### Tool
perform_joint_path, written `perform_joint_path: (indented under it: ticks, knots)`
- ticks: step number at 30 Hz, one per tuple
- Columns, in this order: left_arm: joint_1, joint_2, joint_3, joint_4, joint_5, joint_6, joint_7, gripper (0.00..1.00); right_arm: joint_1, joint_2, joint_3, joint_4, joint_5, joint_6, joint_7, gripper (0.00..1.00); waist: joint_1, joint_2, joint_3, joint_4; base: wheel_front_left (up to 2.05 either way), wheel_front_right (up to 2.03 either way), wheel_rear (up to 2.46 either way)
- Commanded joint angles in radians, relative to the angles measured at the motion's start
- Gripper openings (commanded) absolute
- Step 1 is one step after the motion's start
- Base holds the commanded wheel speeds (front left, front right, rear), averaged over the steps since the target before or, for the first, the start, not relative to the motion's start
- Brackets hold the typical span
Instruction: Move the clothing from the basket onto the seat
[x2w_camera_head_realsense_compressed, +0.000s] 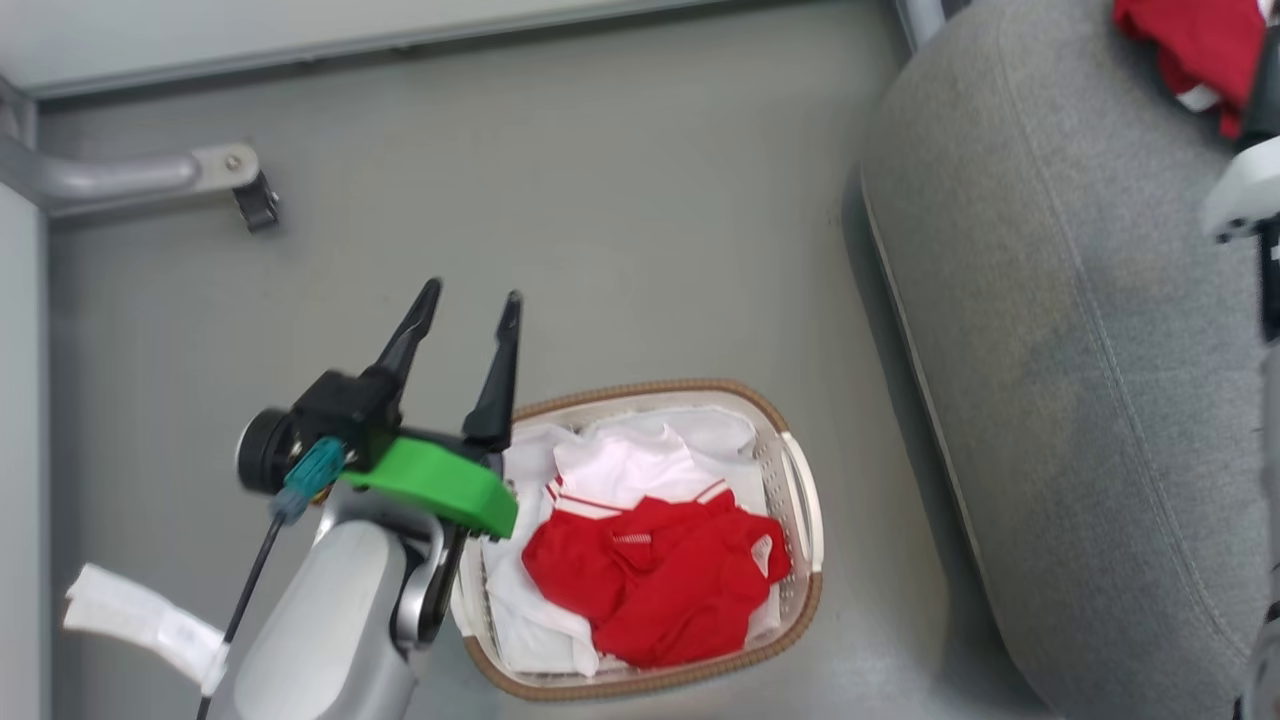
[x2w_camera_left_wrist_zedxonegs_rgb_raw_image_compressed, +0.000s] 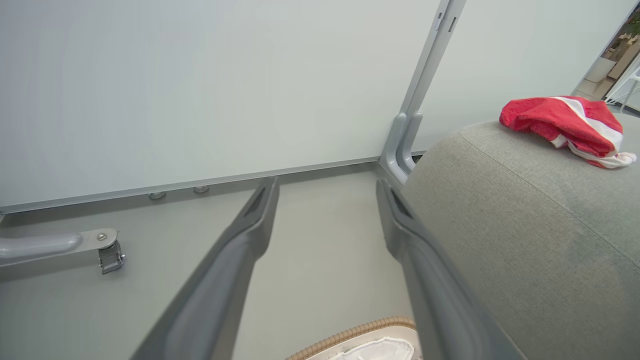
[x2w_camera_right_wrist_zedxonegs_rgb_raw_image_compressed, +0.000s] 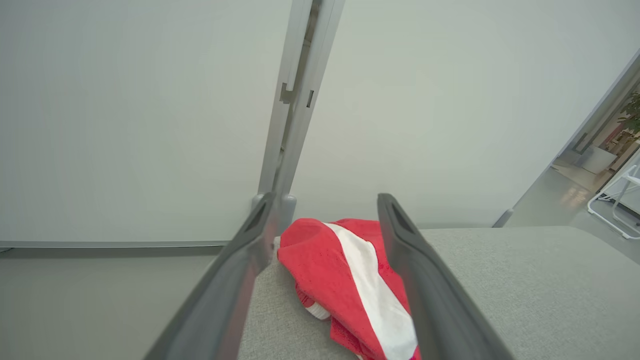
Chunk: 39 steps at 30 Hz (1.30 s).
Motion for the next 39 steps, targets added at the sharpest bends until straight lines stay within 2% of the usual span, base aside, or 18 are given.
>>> perform_joint_path:
  ticks: [1, 9, 18, 29, 39]
  knots:
    - [0.041, -0.001, 0.026, -0.005, 0.014, 0.008, 0.001, 1.00, 0.040, 0.017, 0.021, -0.035, 0.017, -0.001, -0.002, 1.00, 0.0001, 0.0120, -0.096, 0.040, 0.00, 0.00, 0.00]
    - [0.201, -0.040, 0.189, -0.026, 0.033, 0.010, 0.001, 1.00, 0.241, 0.132, 0.117, -0.196, 0.104, -0.001, -0.002, 1.00, 0.0001, 0.0120, -0.175, 0.073, 0.00, 0.00, 0.00]
    - [0.324, -0.080, 0.290, -0.033, 0.088, -0.010, 0.001, 1.00, 0.494, 0.196, 0.151, -0.311, 0.155, -0.001, -0.002, 1.00, 0.0001, 0.0120, -0.243, 0.102, 0.00, 0.00, 0.00]
    - [0.405, -0.092, 0.304, -0.016, 0.088, -0.025, 0.001, 1.00, 0.697, 0.201, 0.186, -0.355, 0.246, -0.001, -0.002, 1.00, 0.0001, 0.0120, -0.327, 0.099, 0.00, 0.00, 0.00]
    - [0.422, -0.092, 0.267, -0.019, 0.042, 0.001, 0.001, 1.00, 0.762, 0.201, 0.211, -0.390, 0.243, -0.001, -0.002, 1.00, 0.0001, 0.0120, -0.346, 0.103, 0.00, 0.00, 0.00]
